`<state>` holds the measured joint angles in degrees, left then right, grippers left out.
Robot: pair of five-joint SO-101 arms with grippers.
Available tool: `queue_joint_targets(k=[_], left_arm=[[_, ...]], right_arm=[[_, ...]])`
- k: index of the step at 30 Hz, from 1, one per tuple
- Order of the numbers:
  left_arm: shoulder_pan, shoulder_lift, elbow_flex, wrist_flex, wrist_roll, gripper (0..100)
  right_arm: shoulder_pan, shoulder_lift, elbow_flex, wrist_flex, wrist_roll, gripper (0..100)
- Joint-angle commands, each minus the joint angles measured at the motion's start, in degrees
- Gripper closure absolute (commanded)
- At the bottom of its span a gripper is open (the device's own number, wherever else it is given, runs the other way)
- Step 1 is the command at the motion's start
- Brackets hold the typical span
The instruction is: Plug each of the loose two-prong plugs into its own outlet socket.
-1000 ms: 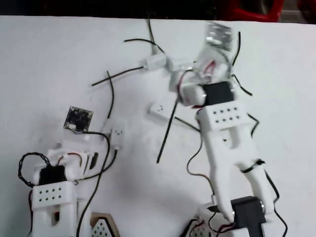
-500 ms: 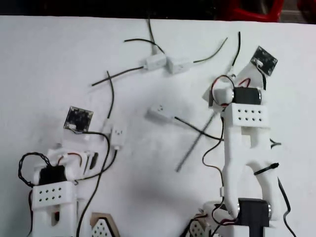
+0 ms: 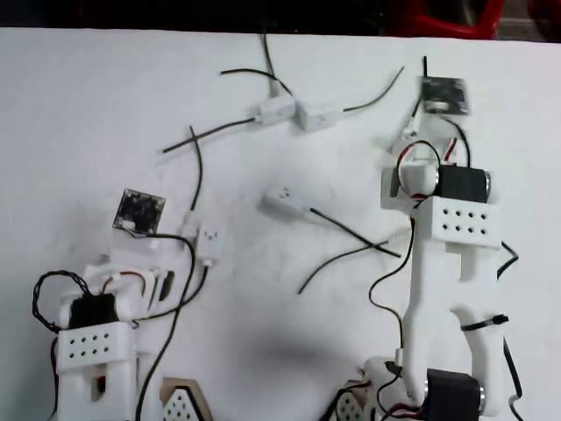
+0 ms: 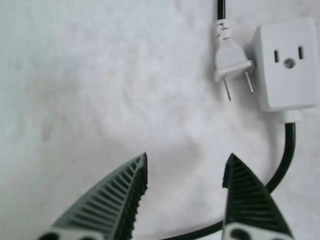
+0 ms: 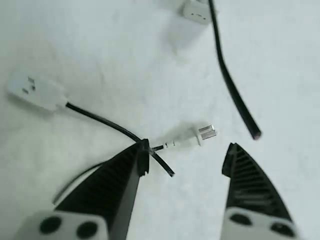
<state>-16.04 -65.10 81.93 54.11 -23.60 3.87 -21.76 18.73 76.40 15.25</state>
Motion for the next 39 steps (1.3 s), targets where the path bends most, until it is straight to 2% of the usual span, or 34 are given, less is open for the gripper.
queue_joint_targets(k=[1, 4, 11, 17, 21, 39], left_arm=[[-0.57, -1.01, -0.18, -1.32, -0.44, 75], [-0.57, -1.01, -0.18, -1.32, -0.44, 75], [-0.57, -1.01, -0.09, -1.32, -0.44, 75], [-0.57, -1.01, -0.09, -1.41, -0.44, 75], [-0.57, -1.01, -0.09, -1.41, -0.44, 75], [-0.57, -1.01, -0.09, -1.41, -0.44, 75]], right_arm=[[1.27, -0.57, -0.44, 2.59, 20.84, 76.9], [1.54, 2.15, -0.44, 4.7, 33.85, 76.9], [3.65, 9.63, -0.79, 4.97, 57.49, 76.9], [4.44, 13.49, -0.79, 4.79, 72.88, 76.9], [4.7, 16.31, -0.79, 4.79, 76.75, 76.9], [6.55, 34.15, -0.79, -10.42, 76.84, 77.5]])
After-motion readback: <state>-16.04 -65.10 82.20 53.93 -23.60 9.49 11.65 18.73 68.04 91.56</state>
